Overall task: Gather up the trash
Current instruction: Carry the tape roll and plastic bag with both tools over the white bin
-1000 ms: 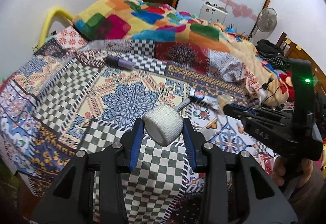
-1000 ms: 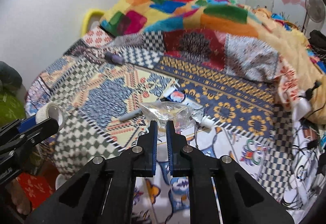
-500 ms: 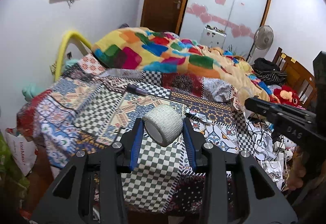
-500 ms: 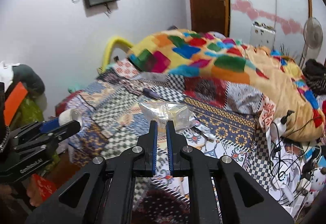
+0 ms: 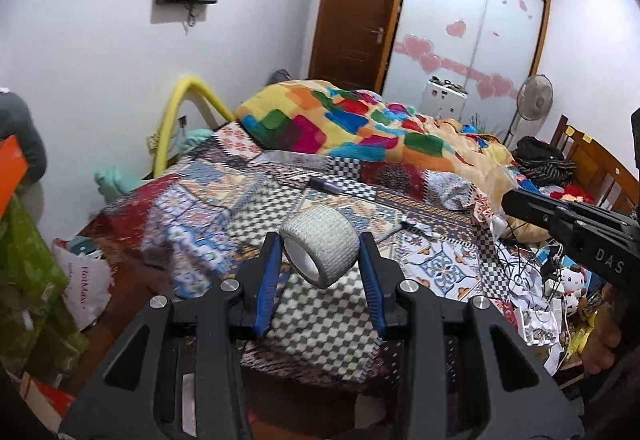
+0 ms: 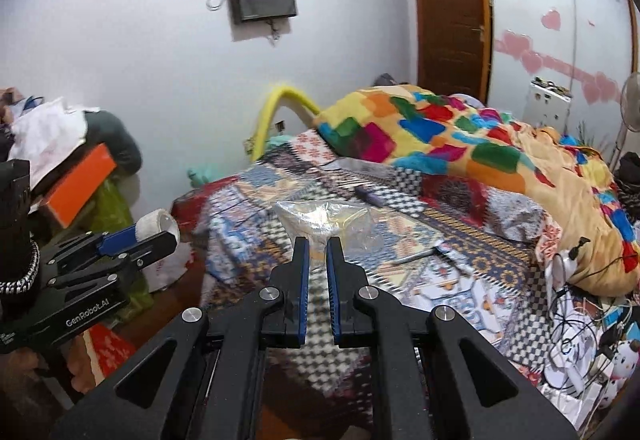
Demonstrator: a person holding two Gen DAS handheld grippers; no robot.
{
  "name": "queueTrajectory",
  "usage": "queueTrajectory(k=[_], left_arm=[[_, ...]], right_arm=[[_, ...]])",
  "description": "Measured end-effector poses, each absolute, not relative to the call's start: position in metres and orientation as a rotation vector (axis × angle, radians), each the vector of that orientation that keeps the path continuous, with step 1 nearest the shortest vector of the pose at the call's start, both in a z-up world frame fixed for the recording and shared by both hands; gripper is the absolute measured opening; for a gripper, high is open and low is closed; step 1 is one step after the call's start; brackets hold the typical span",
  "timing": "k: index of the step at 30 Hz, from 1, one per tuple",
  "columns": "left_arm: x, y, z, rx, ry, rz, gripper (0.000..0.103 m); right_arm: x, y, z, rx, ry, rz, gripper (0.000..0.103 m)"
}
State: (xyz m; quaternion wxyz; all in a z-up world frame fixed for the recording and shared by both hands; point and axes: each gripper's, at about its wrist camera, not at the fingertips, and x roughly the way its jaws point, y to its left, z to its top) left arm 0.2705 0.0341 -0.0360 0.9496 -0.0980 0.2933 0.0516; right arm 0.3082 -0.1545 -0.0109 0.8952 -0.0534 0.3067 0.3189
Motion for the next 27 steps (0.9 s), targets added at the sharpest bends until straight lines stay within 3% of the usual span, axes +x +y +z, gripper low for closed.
queueTrajectory(k=[13, 27], left_arm=[[0.181, 0.101, -0.052, -0.226, 0.617, 0.238, 0.038], [0.139, 0.166, -0.124, -0.314, 0.773, 0.349, 0.038]], right_arm=[[0.245, -0.075, -0.033, -0.185, 0.686, 0.823, 0.008], [0.214, 0.009, -0.099, -0.282, 0.879, 0.962, 0.008]])
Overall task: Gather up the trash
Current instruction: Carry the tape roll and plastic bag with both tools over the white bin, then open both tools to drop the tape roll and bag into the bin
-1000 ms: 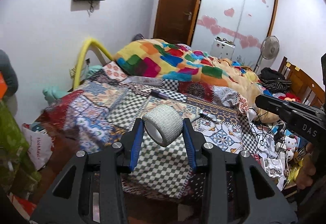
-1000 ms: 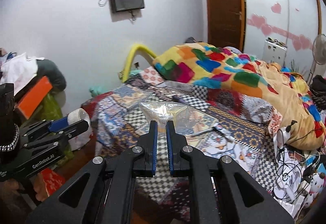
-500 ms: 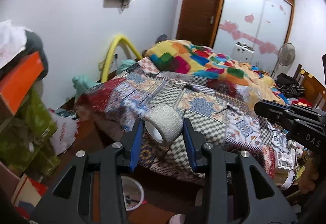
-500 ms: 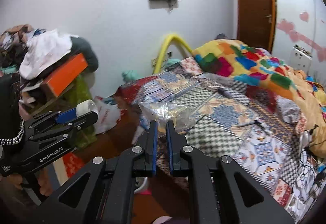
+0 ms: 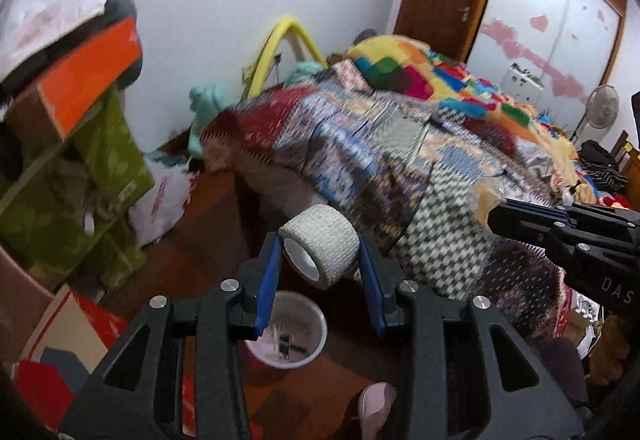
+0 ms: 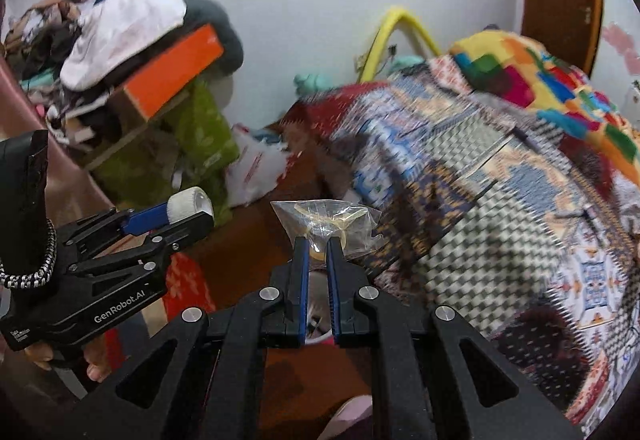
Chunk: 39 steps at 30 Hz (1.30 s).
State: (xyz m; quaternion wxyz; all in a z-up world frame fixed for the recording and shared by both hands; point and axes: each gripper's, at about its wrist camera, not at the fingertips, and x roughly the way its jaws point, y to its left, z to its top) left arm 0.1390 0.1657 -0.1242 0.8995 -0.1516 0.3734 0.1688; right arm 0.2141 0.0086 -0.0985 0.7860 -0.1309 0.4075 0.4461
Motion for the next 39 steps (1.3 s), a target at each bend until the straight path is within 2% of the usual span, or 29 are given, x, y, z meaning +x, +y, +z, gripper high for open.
queueTrajectory(k=[20, 27, 29, 31, 32, 39], left_arm=[[0.145, 0.215, -0.294, -0.498, 1.148, 0.374, 0.038], [0.149, 0.224, -0.318, -0.548, 1.194, 0.376, 0.038], [0.152, 0.225, -0.318, -0.547, 1.188, 0.366, 0.038], [0.158, 0.225, -0.319, -0.546, 1.191, 0.352, 0.040], [0.163, 0.226, -0.321, -0.547, 1.208, 0.345, 0.042], [0.164, 0.228, -0.320, -0.540, 1.224, 0.369, 0.043]], right_arm=[[0.217, 0.092, -0.233, -0.474, 1.219, 0.997, 0.008], [0.230, 0.109, -0.253, -0.421, 1.301, 1.009, 0.010], [0.236, 0.111, -0.252, -0.389, 1.315, 1.017, 0.017], [0.241, 0.112, -0.252, -0.386, 1.321, 1.002, 0.043], [0.243, 0.112, -0.251, -0.383, 1.316, 0.992, 0.047], [0.249, 0.101, -0.246, -0.387, 1.281, 0.956, 0.049]])
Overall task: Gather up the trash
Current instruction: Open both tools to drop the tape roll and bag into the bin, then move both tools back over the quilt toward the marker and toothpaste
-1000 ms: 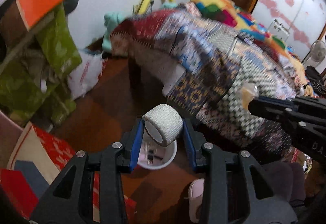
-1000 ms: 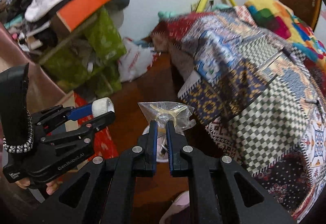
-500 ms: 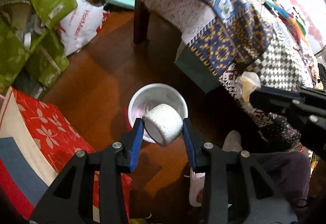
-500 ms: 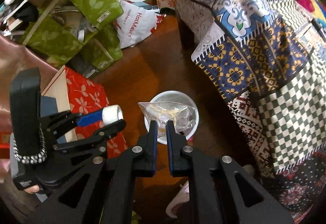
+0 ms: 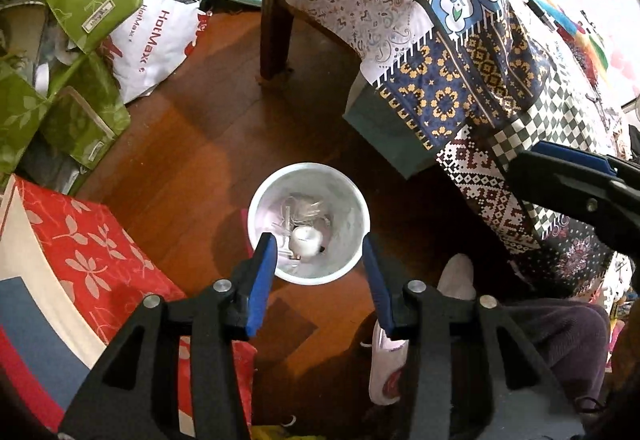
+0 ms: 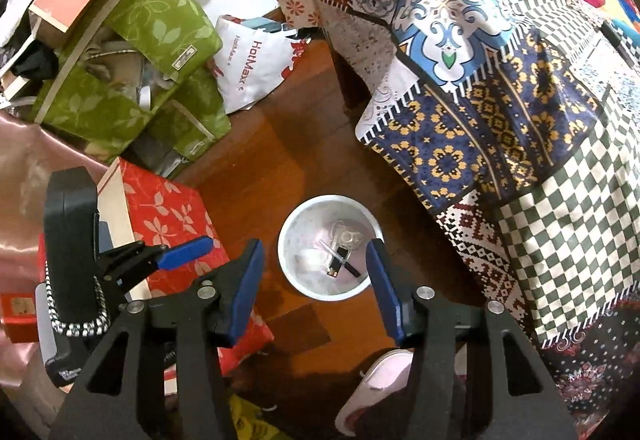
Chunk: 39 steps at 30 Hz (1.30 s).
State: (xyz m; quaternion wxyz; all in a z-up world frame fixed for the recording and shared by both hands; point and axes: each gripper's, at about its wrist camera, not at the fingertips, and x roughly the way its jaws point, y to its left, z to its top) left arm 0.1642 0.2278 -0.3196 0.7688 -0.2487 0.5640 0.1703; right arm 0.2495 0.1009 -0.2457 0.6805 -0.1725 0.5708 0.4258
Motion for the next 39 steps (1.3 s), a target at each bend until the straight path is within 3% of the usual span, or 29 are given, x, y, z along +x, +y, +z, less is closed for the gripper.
queueTrajectory(k=[7, 17, 28, 39], left_arm=[[0.154, 0.222, -0.293, -0.500, 1.181, 0.401, 0.043], [0.144, 0.201, -0.215, -0.421, 1.024, 0.430, 0.043], [0.162, 0.138, -0.118, -0.300, 0.807, 0.380, 0.043], [0.203, 0.070, -0.057, -0.208, 0.678, 0.288, 0.043]], right_arm=[[0.243, 0.085, -0.228, -0.395, 1.226, 0.966, 0.049], [0.236, 0.045, -0.176, -0.348, 1.091, 0.969, 0.049], [0.236, -0.025, -0.099, -0.290, 0.868, 0.928, 0.049], [0.255, -0.107, -0.036, -0.214, 0.672, 0.831, 0.049]])
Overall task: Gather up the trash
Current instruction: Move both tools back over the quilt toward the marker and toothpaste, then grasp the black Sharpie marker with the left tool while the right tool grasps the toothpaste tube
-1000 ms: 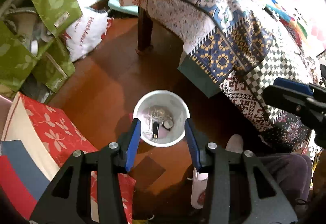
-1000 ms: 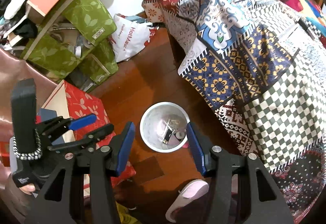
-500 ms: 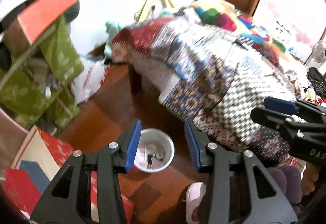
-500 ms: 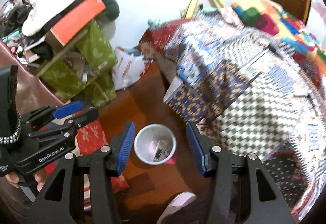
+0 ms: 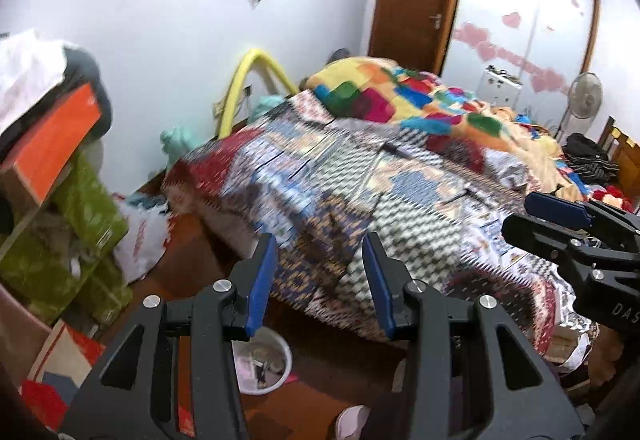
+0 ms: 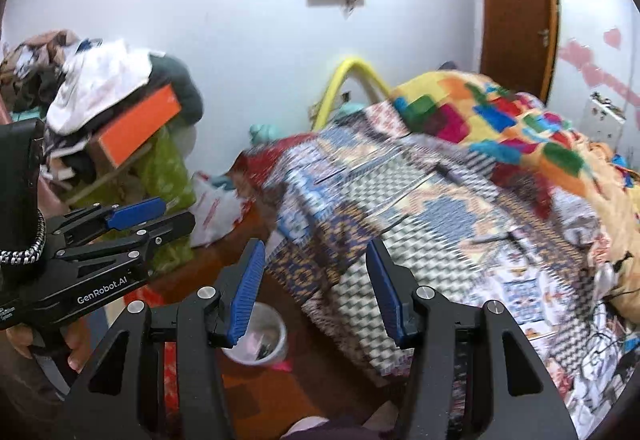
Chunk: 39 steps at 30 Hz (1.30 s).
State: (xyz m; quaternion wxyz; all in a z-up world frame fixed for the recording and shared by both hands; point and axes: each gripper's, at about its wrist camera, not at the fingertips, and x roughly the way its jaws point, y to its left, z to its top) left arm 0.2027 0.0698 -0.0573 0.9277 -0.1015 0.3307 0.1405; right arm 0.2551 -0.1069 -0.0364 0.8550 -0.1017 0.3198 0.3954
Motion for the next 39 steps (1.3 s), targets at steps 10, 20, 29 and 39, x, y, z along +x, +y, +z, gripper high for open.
queueTrajectory(k=[10, 20, 29, 39], left_arm=[[0.278, 0.010, -0.036, -0.163, 0.647, 0.156, 0.044], [0.374, -0.045, -0.060, -0.097, 0.721, 0.020, 0.044], [0.452, -0.073, -0.119, -0.083, 0.833, -0.074, 0.044], [0.541, -0.087, -0.203, -0.057, 0.956, -0.156, 0.044]], right_arm=[[0.307, -0.179, -0.018, -0.150, 0.625, 0.682, 0.049], [0.376, -0.243, -0.041, -0.108, 0.689, 0.524, 0.049], [0.434, -0.285, -0.097, -0.096, 0.830, 0.409, 0.049], [0.493, -0.278, -0.155, -0.154, 0.926, 0.418, 0.049]])
